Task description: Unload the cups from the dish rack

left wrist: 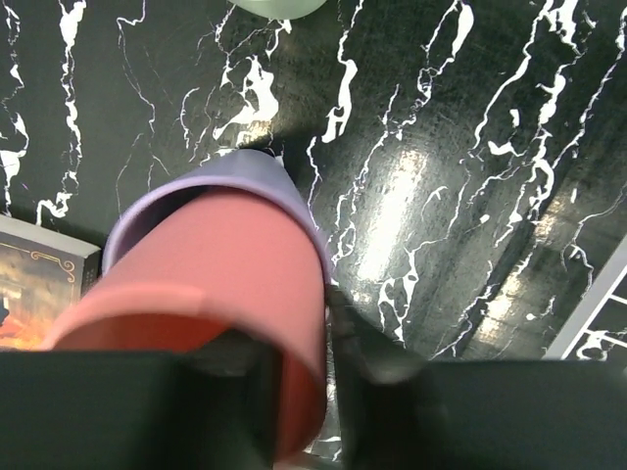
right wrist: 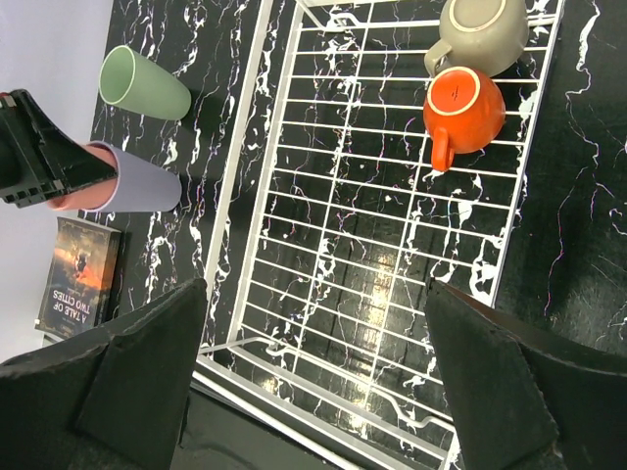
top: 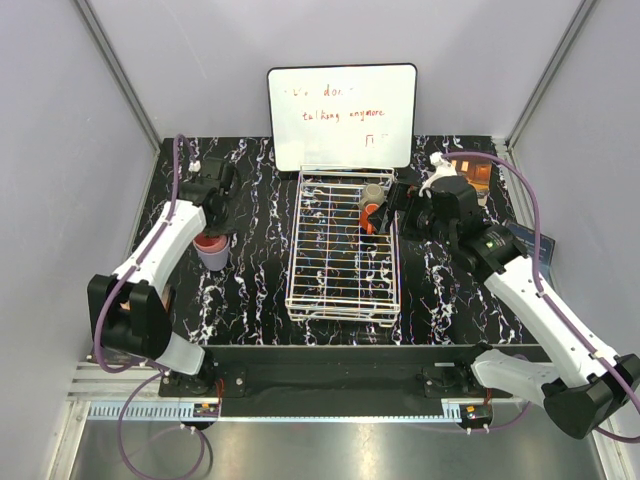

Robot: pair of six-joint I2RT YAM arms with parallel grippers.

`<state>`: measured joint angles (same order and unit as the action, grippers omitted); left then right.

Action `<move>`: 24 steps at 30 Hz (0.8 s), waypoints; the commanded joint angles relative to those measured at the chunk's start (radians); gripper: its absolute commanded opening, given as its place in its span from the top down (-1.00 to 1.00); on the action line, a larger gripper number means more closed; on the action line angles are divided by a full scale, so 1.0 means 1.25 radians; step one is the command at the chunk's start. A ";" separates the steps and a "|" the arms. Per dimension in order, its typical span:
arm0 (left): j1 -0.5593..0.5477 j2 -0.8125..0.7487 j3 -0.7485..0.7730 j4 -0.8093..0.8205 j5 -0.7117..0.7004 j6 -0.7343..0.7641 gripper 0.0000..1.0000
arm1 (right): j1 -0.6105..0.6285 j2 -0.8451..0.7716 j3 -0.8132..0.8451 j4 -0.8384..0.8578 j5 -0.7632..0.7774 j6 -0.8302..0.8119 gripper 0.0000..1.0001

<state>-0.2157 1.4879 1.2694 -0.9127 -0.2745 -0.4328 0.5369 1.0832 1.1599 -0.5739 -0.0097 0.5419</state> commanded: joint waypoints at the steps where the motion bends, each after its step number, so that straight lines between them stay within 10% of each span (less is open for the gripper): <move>1: 0.003 -0.023 0.063 0.026 -0.006 0.020 0.19 | 0.005 0.005 0.002 0.009 0.014 -0.017 -1.00; 9: 0.003 -0.059 0.171 -0.021 -0.055 0.019 -0.38 | 0.005 0.011 0.007 0.008 0.024 -0.036 -0.99; 24: -0.060 -0.332 0.042 0.121 0.060 -0.103 -0.43 | 0.005 0.283 0.120 -0.037 0.149 -0.155 -1.00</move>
<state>-0.2268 1.0988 1.3808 -0.8356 -0.2569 -0.5079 0.5369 1.3617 1.2007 -0.6243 0.0925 0.4065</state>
